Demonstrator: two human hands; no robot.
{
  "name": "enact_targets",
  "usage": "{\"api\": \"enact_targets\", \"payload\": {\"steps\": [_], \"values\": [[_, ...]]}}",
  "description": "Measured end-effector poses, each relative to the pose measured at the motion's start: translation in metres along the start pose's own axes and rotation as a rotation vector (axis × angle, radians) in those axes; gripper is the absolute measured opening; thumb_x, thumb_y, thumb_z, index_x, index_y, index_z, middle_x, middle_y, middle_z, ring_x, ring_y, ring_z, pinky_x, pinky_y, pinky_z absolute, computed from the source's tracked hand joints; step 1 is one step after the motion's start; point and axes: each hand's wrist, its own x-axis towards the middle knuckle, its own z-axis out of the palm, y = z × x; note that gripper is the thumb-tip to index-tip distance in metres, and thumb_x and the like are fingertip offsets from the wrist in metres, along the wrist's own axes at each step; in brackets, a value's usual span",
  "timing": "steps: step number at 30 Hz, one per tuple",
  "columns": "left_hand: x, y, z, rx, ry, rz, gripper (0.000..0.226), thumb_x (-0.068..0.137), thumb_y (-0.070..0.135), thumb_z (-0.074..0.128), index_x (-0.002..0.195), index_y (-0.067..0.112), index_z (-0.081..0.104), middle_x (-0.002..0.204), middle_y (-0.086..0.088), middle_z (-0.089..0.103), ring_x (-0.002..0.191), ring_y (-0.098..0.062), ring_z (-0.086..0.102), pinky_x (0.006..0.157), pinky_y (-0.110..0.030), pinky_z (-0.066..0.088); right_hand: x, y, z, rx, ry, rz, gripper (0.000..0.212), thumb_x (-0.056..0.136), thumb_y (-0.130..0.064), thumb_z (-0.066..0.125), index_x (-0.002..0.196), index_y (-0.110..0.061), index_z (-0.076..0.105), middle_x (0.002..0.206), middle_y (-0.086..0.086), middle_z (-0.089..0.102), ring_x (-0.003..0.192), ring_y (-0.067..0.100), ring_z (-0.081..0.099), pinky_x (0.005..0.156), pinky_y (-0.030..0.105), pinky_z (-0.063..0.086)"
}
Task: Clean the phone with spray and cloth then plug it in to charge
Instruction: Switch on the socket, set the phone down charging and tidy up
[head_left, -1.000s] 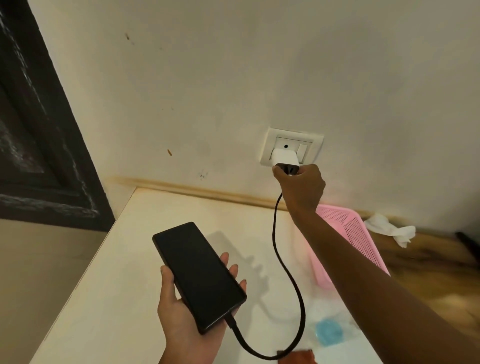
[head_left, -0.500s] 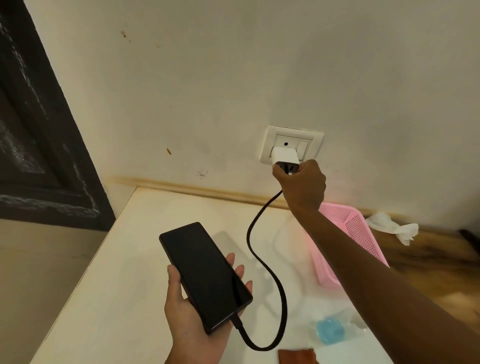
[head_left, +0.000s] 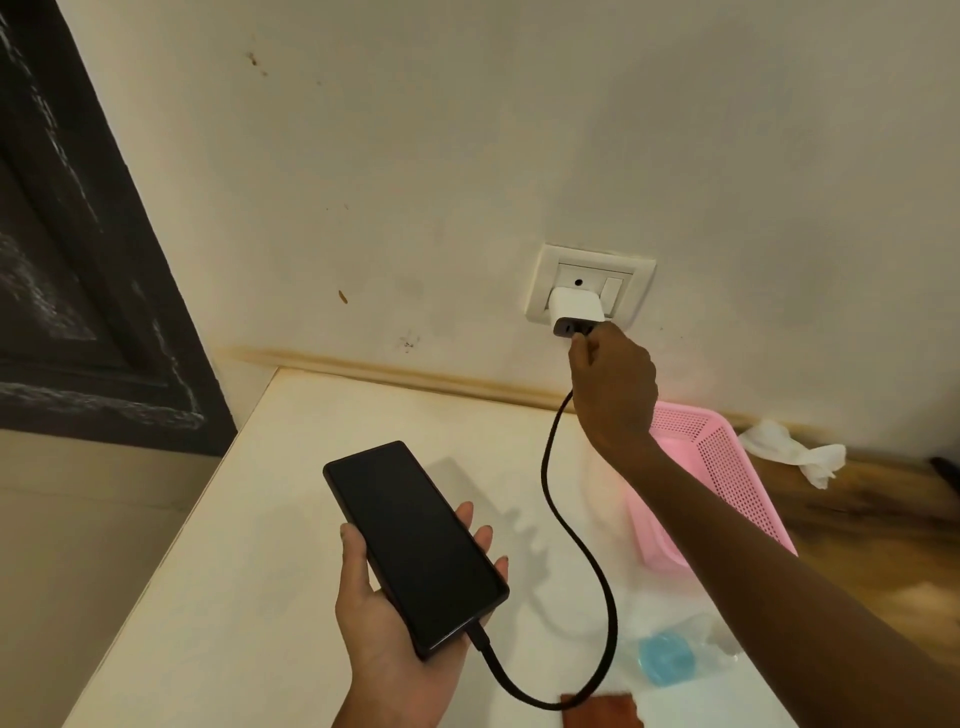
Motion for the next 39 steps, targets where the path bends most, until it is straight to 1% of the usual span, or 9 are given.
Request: {"api": "enact_targets", "payload": {"steps": [7,17,23,26,29,32,34,36,39], "values": [[-0.002,0.001,0.000,-0.006,-0.005,-0.007,0.067,0.081,0.069,0.045,0.120,0.018,0.063,0.115,-0.018,0.068,0.100,-0.037,0.064,0.087,-0.051,0.047,0.003,0.005,-0.003,-0.072,-0.052,-0.133,0.021,0.096,-0.017,0.043,0.088,-0.002,0.055,0.082,0.014,0.063,0.065,0.021,0.047,0.059,0.029,0.032],[-0.001,0.001,-0.001,0.015,-0.016,0.000,0.067,0.081,0.069,0.045,0.121,0.018,0.063,0.115,-0.018,0.068,0.096,-0.037,0.067,0.086,-0.051,0.047,0.005,0.005,-0.006,-0.062,-0.072,-0.123,0.020,0.096,-0.017,0.044,0.090,-0.002,0.056,0.084,0.014,0.063,0.066,0.020,0.047,0.059,0.028,0.031],[-0.001,0.000,0.000,0.011,-0.004,-0.013,0.066,0.081,0.069,0.045,0.118,0.018,0.064,0.115,-0.018,0.068,0.104,-0.038,0.062,0.090,-0.053,0.045,0.006,0.006,-0.015,-0.185,-0.097,-0.147,0.028,0.097,-0.031,0.040,0.089,-0.010,0.056,0.084,0.007,0.063,0.068,0.020,0.047,0.060,0.028,0.032],[0.000,-0.001,0.001,-0.001,0.002,-0.016,0.067,0.080,0.070,0.045,0.118,0.019,0.064,0.114,-0.018,0.068,0.103,-0.038,0.062,0.090,-0.053,0.045,0.004,0.012,-0.023,-0.141,-0.062,-0.158,0.029,0.096,-0.033,0.040,0.091,-0.011,0.057,0.090,0.004,0.065,0.072,0.021,0.054,0.064,0.028,0.036],[0.000,-0.001,0.001,0.000,0.001,-0.023,0.067,0.080,0.070,0.045,0.118,0.018,0.064,0.113,-0.018,0.069,0.102,-0.038,0.063,0.089,-0.052,0.046,0.000,0.022,-0.024,-0.108,0.025,-0.199,0.020,0.091,-0.021,0.050,0.107,-0.011,0.057,0.106,0.005,0.064,0.088,0.022,0.058,0.069,0.027,0.038],[-0.001,-0.001,0.002,-0.003,0.003,-0.027,0.068,0.081,0.070,0.045,0.118,0.017,0.064,0.113,-0.019,0.069,0.100,-0.038,0.063,0.087,-0.052,0.046,0.002,0.034,-0.018,-0.266,-0.012,-0.244,0.047,0.081,-0.014,0.058,0.126,-0.010,0.046,0.130,0.011,0.050,0.106,0.028,0.050,0.078,0.036,0.042],[-0.001,0.000,0.002,-0.001,0.011,-0.025,0.068,0.080,0.070,0.045,0.119,0.017,0.063,0.113,-0.019,0.069,0.100,-0.038,0.063,0.086,-0.052,0.047,0.004,0.042,-0.012,-0.387,-0.070,-0.268,0.069,0.076,-0.015,0.062,0.139,-0.010,0.033,0.150,0.011,0.027,0.121,0.031,0.040,0.089,0.045,0.040],[0.000,0.000,0.003,-0.002,0.015,-0.024,0.069,0.080,0.071,0.045,0.120,0.018,0.063,0.113,-0.019,0.069,0.101,-0.038,0.063,0.085,-0.052,0.047,0.005,0.048,-0.007,-0.475,-0.101,-0.314,0.085,0.071,-0.015,0.065,0.144,-0.008,0.022,0.156,0.009,0.010,0.127,0.032,0.033,0.091,0.049,0.038],[-0.001,0.000,0.003,-0.005,0.015,-0.025,0.068,0.080,0.071,0.045,0.118,0.017,0.063,0.113,-0.019,0.069,0.102,-0.038,0.062,0.086,-0.053,0.046,0.009,0.053,-0.001,-0.541,-0.137,-0.334,0.095,0.067,-0.016,0.067,0.146,-0.007,0.014,0.157,0.008,0.001,0.128,0.033,0.031,0.092,0.051,0.038]]}}
